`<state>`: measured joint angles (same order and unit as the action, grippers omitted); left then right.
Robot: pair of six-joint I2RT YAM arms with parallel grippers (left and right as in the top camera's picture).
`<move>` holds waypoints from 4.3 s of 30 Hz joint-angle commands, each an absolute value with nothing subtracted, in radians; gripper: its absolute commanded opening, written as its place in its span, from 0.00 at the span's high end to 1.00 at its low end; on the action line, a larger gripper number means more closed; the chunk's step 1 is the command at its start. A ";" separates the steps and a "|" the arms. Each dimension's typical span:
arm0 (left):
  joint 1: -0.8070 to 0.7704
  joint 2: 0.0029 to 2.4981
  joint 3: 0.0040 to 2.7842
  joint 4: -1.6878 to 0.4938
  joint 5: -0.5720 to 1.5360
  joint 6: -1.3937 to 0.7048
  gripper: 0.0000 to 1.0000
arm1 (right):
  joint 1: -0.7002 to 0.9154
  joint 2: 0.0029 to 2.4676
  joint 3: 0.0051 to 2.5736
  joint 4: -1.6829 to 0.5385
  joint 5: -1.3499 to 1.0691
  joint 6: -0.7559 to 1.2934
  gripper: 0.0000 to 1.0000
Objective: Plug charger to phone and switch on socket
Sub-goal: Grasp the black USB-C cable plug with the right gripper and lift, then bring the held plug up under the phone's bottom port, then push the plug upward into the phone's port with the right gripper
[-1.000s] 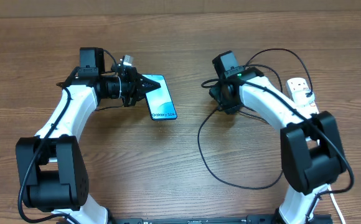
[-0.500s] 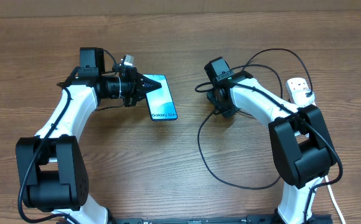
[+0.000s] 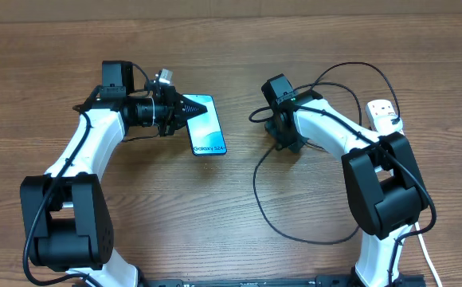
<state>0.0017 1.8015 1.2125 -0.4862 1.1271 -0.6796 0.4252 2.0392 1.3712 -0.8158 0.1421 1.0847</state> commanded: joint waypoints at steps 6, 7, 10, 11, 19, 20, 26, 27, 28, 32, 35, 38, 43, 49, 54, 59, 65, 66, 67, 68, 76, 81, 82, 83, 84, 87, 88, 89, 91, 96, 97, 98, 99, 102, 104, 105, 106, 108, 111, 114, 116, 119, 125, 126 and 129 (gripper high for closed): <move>0.002 1.808 1.226 -0.306 1.213 -0.628 0.96 | 0.411 1.927 1.589 -1.215 -0.180 0.489 0.96; 0.004 1.809 1.226 -0.283 1.227 -0.628 0.96 | 0.416 1.903 1.592 -1.269 -0.253 0.427 0.96; 0.012 1.811 1.226 -0.199 1.299 -0.645 0.96 | 0.437 1.838 1.592 -1.409 -0.447 0.262 0.96; 0.014 1.811 1.226 -0.167 1.325 -0.647 0.96 | 0.446 1.824 1.591 -1.441 -0.490 0.215 0.96; 0.035 1.811 1.226 0.244 1.457 -0.955 0.96 | 0.603 1.735 1.589 -1.457 -0.694 -0.025 0.96; 0.035 1.811 1.226 0.268 1.457 -0.978 0.96 | 0.627 1.734 1.589 -1.435 -0.692 -0.025 0.96; 0.034 1.811 1.226 0.285 1.469 -1.029 0.96 | 0.698 1.735 1.589 -1.263 -0.597 0.099 0.96; 0.034 1.811 1.226 0.284 1.474 -1.038 0.96 | 0.698 1.735 1.589 -1.238 -0.566 0.122 0.96; 0.034 1.811 1.226 0.284 1.477 -1.048 0.96 | 0.698 1.735 1.589 -1.214 -0.542 0.140 0.96; 0.034 1.811 1.226 0.266 1.471 -1.055 0.96 | 0.698 1.734 1.589 -1.132 -0.513 0.196 0.96; 0.034 1.811 1.226 0.254 1.456 -1.053 0.96 | 0.698 1.733 1.591 -1.103 -0.513 0.218 0.96; 0.034 1.811 1.226 0.254 1.454 -1.053 0.96 | 0.698 1.731 1.591 -1.093 -0.498 0.218 0.96; 0.034 1.811 1.226 0.254 1.465 -1.029 0.96 | 0.698 1.730 1.592 -1.068 -0.467 0.219 0.96; 0.034 1.811 1.226 0.245 1.462 -0.986 0.96 | 0.698 1.727 1.627 -1.067 -0.459 0.236 0.96; 0.034 1.811 1.226 0.243 1.460 -0.957 0.96 | 0.698 1.714 1.645 -1.076 -0.460 0.241 0.96; 0.034 1.811 1.226 0.241 1.447 -0.942 0.96 | 0.698 1.688 1.645 -1.093 -0.460 0.263 0.96; 0.034 1.811 1.226 0.239 1.430 -0.942 0.96 | 0.698 1.687 1.645 -1.099 -0.472 0.293 0.96; 0.034 1.811 1.226 0.239 1.430 -0.943 0.96 | 0.698 1.687 1.645 -1.102 -0.472 0.293 0.96; 0.034 1.811 1.226 0.235 1.428 -0.943 0.96 | 0.698 1.687 1.645 -1.105 -0.473 0.293 0.96; 0.034 1.811 1.226 0.235 1.429 -0.942 0.96 | 0.698 1.687 1.645 -1.106 -0.472 0.293 0.96; 0.034 1.811 1.226 0.235 1.403 -0.943 0.96 | 0.698 1.687 1.645 -1.099 -0.509 0.308 0.96; 0.034 1.811 1.226 0.235 1.403 -0.959 0.96 | 0.698 1.687 1.645 -1.073 -0.509 0.308 0.96; 0.034 1.811 1.226 0.235 1.402 -0.972 0.96 | 0.698 1.687 1.645 -1.068 -0.509 0.308 0.96; 0.034 1.811 1.226 0.235 1.402 -0.984 0.96 | 0.698 1.687 1.645 -1.065 -0.509 0.309 0.96; 0.034 1.811 1.226 0.235 1.403 -0.999 0.96 | 0.698 1.687 1.645 -1.063 -0.509 0.311 0.96; 0.034 1.811 1.226 0.235 1.403 -1.027 0.96 | 0.698 1.687 1.645 -1.063 -0.509 0.315 0.96; 0.034 1.811 1.226 0.235 1.403 -1.036 0.96 | 0.698 1.687 1.645 -1.063 -0.509 0.315 0.96; 0.034 1.811 1.226 0.235 1.402 -1.050 0.96 | 0.698 1.687 1.645 -1.064 -0.509 0.316 0.96; 0.035 1.811 1.226 0.235 1.402 -1.079 0.96 | 0.698 1.687 1.645 -1.064 -0.509 0.331 0.96; 0.034 1.811 1.226 0.235 1.403 -1.086 0.96 | 0.698 1.687 1.645 -1.063 -0.509 0.345 0.96; 0.034 1.811 1.226 0.235 1.403 -1.086 0.96 | 0.698 1.687 1.645 -1.063 -0.509 0.345 0.96; 0.034 1.811 1.226 0.235 1.403 -1.086 0.96 | 0.698 1.687 1.645 -1.064 -0.510 0.345 0.96; 0.034 1.811 1.226 0.235 1.403 -1.086 0.96 | 0.698 1.687 1.645 -1.065 -0.511 0.345 0.96; 0.034 1.811 1.226 0.235 1.402 -1.086 0.95 | 0.698 1.687 1.645 -1.070 -0.521 0.345 0.96; 0.034 1.811 1.226 0.235 1.402 -1.086 0.96 | 0.698 1.687 1.645 -1.071 -0.521 0.345 0.96; 0.034 1.811 1.226 0.235 1.402 -1.086 0.95 | 0.698 1.687 1.645 -1.070 -0.521 0.345 0.96; 0.034 1.811 1.226 0.235 1.402 -1.086 0.96 | 0.698 1.687 1.645 -1.070 -0.521 0.345 0.96; 0.033 1.811 1.226 0.235 1.403 -1.085 0.96 | 0.698 1.687 1.645 -1.067 -0.521 0.345 0.96; 0.033 1.811 1.226 0.235 1.404 -1.085 0.96 | 0.698 1.687 1.645 -1.058 -0.521 0.345 0.96; 0.033 1.811 1.226 0.235 1.414 -1.073 0.96 | 0.698 1.687 1.645 -1.048 -0.520 0.345 0.96; 0.032 1.811 1.226 0.235 1.422 -1.069 0.96 | 0.698 1.687 1.645 -1.045 -0.515 0.345 0.96; 0.033 1.811 1.226 0.236 1.431 -1.069 0.96 | 0.698 1.687 1.645 -1.041 -0.514 0.345 0.96; 0.034 1.811 1.226 0.235 1.414 -1.077 0.96 | 0.698 1.687 1.645 -1.056 -0.517 0.368 0.96; 0.034 1.811 1.226 0.235 1.411 -1.080 0.96 | 0.698 1.687 1.645 -1.055 -0.517 0.368 0.96; 0.034 1.811 1.226 0.235 1.406 -1.106 0.96 | 0.698 1.687 1.645 -1.056 -0.518 0.368 0.96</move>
